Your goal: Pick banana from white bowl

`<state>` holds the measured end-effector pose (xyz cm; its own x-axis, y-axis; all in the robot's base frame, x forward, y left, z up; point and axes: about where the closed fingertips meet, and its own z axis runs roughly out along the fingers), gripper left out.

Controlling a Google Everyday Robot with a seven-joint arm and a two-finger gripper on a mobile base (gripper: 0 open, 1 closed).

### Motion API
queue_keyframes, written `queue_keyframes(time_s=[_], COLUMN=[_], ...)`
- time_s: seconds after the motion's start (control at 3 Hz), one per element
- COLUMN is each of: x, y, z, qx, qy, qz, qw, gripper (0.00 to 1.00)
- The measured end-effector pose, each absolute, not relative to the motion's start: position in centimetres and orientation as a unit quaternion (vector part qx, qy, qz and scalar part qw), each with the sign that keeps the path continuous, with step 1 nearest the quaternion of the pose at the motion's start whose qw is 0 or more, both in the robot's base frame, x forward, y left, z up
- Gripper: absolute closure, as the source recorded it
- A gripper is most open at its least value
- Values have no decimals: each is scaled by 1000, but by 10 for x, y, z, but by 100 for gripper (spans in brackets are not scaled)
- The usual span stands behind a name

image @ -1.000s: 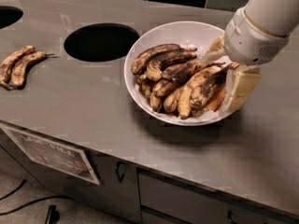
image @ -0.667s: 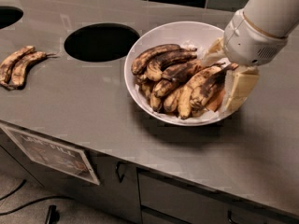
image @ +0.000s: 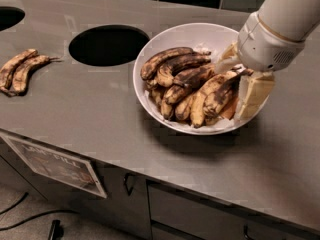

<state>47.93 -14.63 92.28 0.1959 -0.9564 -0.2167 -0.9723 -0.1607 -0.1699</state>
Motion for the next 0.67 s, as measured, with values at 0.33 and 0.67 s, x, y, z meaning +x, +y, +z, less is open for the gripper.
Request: queue_keyframes(time_s=[0.33, 0.67], x=[479, 480], y=[-146, -146], z=[922, 921], qx=[-761, -761], qy=[633, 633], qz=[31, 32], qw=[135, 135], gripper=[38, 51])
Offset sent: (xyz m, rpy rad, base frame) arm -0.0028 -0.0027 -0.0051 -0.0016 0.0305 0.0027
